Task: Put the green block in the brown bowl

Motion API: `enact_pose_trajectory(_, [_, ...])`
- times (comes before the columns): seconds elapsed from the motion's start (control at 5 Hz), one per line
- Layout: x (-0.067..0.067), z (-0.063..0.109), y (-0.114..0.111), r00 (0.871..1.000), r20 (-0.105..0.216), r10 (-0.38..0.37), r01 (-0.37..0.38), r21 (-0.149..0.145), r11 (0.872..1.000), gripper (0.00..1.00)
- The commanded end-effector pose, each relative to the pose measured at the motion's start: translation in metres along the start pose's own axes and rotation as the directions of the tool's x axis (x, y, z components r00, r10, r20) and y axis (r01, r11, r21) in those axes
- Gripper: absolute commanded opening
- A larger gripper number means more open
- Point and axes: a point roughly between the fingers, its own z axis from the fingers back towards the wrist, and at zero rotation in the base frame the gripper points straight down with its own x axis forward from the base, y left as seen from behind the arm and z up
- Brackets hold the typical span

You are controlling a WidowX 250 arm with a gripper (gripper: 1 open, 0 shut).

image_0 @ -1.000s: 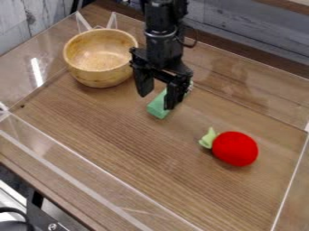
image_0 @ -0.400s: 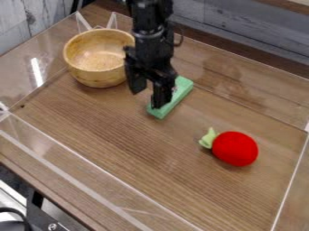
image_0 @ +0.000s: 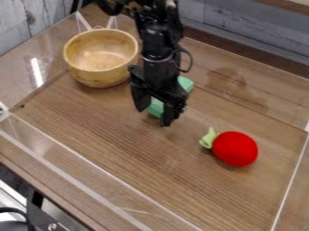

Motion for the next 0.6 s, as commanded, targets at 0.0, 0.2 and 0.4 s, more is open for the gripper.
enact_pose_trajectory(0.0, [0.015,0.032,-0.004,0.997,0.074,0.009,-0.011,0.016,1.000,1.00])
enact_pose_trajectory(0.2, [0.024,0.041,-0.001,0.995,0.094,0.022,-0.024,0.018,1.000,1.00])
enact_pose_trajectory(0.4, [0.032,0.041,0.002,0.995,0.095,0.030,-0.032,0.021,0.999,1.00])
